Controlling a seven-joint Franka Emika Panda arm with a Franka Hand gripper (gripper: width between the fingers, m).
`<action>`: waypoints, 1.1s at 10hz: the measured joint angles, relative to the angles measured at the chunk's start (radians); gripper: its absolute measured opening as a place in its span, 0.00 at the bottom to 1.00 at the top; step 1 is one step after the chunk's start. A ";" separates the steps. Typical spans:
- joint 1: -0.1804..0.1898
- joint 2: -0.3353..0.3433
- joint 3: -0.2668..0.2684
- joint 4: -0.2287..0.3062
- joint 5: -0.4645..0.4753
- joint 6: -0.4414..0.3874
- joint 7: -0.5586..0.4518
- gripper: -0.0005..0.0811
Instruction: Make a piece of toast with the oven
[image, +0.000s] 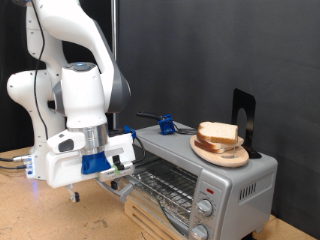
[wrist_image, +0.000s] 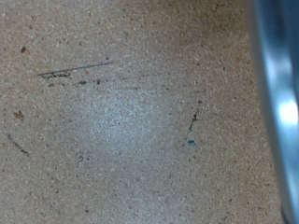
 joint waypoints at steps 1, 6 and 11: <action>0.000 0.003 0.002 0.005 0.006 0.000 -0.002 1.00; 0.000 0.013 0.002 0.020 0.019 -0.002 -0.006 1.00; 0.000 0.010 -0.001 0.051 0.074 -0.045 -0.059 1.00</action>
